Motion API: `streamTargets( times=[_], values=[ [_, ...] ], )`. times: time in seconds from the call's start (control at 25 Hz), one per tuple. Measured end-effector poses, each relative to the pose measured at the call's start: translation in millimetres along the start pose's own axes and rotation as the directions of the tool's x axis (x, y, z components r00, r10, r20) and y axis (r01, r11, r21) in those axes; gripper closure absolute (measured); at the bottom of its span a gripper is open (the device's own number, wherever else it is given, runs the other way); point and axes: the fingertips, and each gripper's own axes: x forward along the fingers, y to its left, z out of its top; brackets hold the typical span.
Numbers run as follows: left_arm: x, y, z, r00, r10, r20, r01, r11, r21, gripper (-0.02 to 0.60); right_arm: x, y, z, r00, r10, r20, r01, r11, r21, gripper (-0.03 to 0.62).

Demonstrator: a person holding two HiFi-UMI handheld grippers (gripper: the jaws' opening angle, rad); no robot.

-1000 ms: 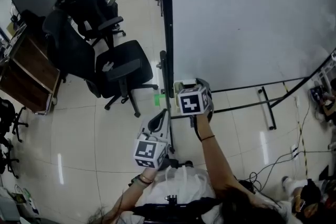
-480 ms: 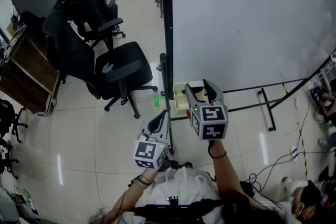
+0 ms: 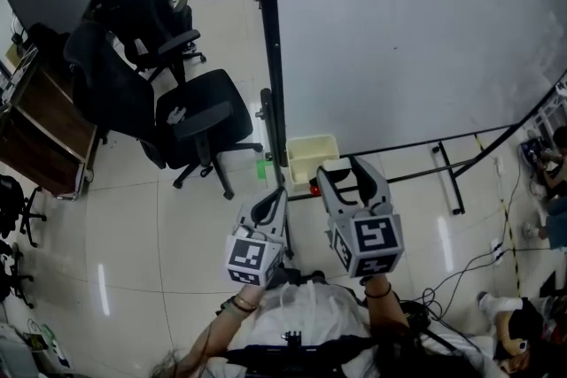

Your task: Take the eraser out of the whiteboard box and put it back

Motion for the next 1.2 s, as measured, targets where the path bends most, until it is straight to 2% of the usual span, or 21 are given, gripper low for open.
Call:
streamTargets(
  times=[0.12,0.28,0.48,0.96,1.2],
  values=[
    [2,-10,4,1.0,-0.029,-0.01,0.03,0.998,0.053,0.597,1,0,0,1.0,0.001,-0.003,-0.001,1.0,-0.006,0.335],
    [-2,-6,10,0.999,-0.015,0.046,0.015,1.0,0.0,0.597,2,2,-2,1.0,0.004,-0.005,-0.004,1.0,-0.012,0.335],
    [-3,2,5,0.999,0.018,0.037,-0.018,1.0,-0.016,0.597,3,3,-2,1.0,0.003,-0.004,-0.003,1.0,-0.029,0.335],
    [-2,0,5,0.999,0.015,0.034,-0.014,1.0,-0.027,0.597,11,-2,0,1.0,-0.012,0.008,0.012,0.999,-0.045,0.335],
    [-4,6,1,0.999,0.042,0.034,-0.041,0.999,-0.029,0.597,48,-4,-37,0.996,-0.037,-0.075,0.031,0.996,-0.081,0.333]
  ],
)
